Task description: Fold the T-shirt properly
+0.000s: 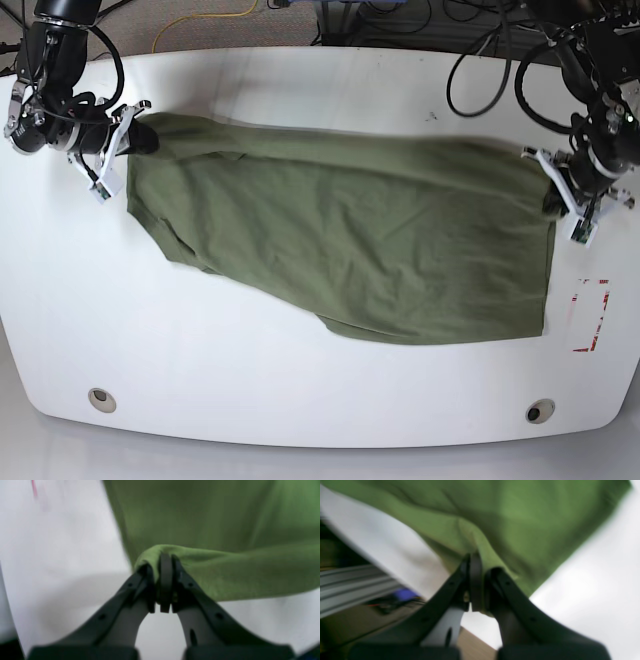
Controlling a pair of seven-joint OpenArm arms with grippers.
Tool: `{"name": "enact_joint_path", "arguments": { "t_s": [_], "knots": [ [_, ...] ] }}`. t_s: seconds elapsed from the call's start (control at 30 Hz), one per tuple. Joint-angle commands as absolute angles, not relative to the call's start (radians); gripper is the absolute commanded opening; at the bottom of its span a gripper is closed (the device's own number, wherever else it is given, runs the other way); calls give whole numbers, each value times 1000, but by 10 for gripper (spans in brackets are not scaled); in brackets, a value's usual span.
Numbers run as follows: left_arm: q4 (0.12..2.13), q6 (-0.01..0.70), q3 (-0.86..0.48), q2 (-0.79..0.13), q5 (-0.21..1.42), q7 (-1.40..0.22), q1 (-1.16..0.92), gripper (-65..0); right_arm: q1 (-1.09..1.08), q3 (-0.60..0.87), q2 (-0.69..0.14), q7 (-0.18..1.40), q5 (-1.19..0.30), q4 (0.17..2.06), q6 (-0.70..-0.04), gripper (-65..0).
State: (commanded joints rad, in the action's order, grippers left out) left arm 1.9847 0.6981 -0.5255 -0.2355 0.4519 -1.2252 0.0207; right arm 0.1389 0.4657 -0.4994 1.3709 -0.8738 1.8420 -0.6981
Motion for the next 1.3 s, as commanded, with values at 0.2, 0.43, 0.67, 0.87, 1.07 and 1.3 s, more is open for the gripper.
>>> {"name": "enact_joint_path", "arguments": {
  "t_s": [0.2, 0.43, 0.67, 0.87, 1.07, 1.3],
  "knots": [
    [1985, 698, -490, -222, 450, -1224, 168, -650, 31, 469, -475, 1356, -727, 1877, -698, -650],
    [1975, 698, -472, -217, 449, -1221, 367, -650, -150, 463, -478, 1354, -591, 1882, -698, -650],
    [1960, 698, -395, -216, 409, -1221, 550, -650, -341, 426, -538, 1354, -513, 1870, -698, -650],
    [1917, 698, -340, -183, 355, -1221, 754, -650, -599, 242, -634, 1354, -486, 1817, -698, -650],
    [1900, 698, -334, -171, 329, -1225, 926, -650, -825, 120, -713, 1354, -487, 1774, -698, -650],
    [1790, 698, -332, -171, 318, -1224, 1099, -650, -1133, -53, -734, 1354, -487, 1669, -698, -650]
  ]
}}
